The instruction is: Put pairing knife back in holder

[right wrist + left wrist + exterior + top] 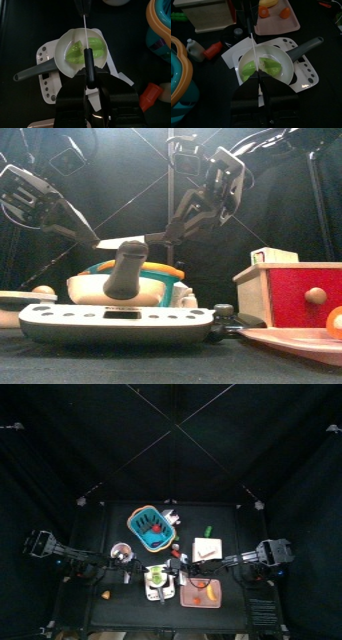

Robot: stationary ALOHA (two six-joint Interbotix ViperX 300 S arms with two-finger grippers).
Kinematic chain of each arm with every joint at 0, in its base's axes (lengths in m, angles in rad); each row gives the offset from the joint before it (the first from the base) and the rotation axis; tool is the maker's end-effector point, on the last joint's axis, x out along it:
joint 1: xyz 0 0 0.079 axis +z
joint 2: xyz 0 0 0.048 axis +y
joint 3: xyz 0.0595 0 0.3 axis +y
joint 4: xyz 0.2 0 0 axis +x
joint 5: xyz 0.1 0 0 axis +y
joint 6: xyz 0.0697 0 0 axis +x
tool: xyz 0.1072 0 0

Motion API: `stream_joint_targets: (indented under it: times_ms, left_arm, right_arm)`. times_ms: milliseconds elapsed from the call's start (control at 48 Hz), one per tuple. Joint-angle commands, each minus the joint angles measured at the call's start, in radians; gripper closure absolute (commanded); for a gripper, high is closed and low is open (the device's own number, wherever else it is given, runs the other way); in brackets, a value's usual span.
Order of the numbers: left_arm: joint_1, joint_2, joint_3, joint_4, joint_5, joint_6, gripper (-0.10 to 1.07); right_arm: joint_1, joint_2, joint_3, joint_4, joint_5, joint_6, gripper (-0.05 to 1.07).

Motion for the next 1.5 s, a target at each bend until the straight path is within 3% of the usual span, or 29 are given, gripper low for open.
stream_joint_targets:
  times_ms: [0,167,500,708,958,1250,1354,1479]
  left_arm:
    - [-0.003,-0.002,0.009,0.003,0.005,-0.002,0.62]
    - [-0.003,-0.002,0.009,0.002,-0.015,-0.005,0.56]
    - [0.017,-0.029,0.014,-0.014,-0.067,-0.006,0.19]
    - [0.061,-0.106,0.021,-0.038,-0.117,-0.006,0.15]
    - [0.147,-0.264,0.023,-0.051,-0.172,-0.005,0.15]
    - [0.311,-0.411,0.028,-0.021,-0.107,0.011,0.15]
    - [0.371,-0.436,0.037,-0.02,-0.081,0.009,0.15]
    - [0.396,-0.437,0.057,-0.011,-0.066,0.011,0.15]
  right_arm:
    - [-0.002,-0.034,-0.005,0.0,0.003,0.002,0.6]
    - [-0.002,-0.037,-0.002,0.005,0.003,0.003,0.6]
    - [-0.002,-0.052,0.018,0.018,0.003,0.008,0.6]
    - [-0.005,-0.114,0.015,0.08,0.054,0.012,0.6]
    - [-0.054,-0.199,-0.029,0.23,0.268,0.011,0.6]
    - [-0.175,-0.209,-0.201,0.331,0.561,0.006,0.6]
    - [-0.225,-0.201,-0.267,0.333,0.692,0.002,0.6]
    - [-0.298,-0.198,-0.321,0.328,0.788,-0.002,0.6]
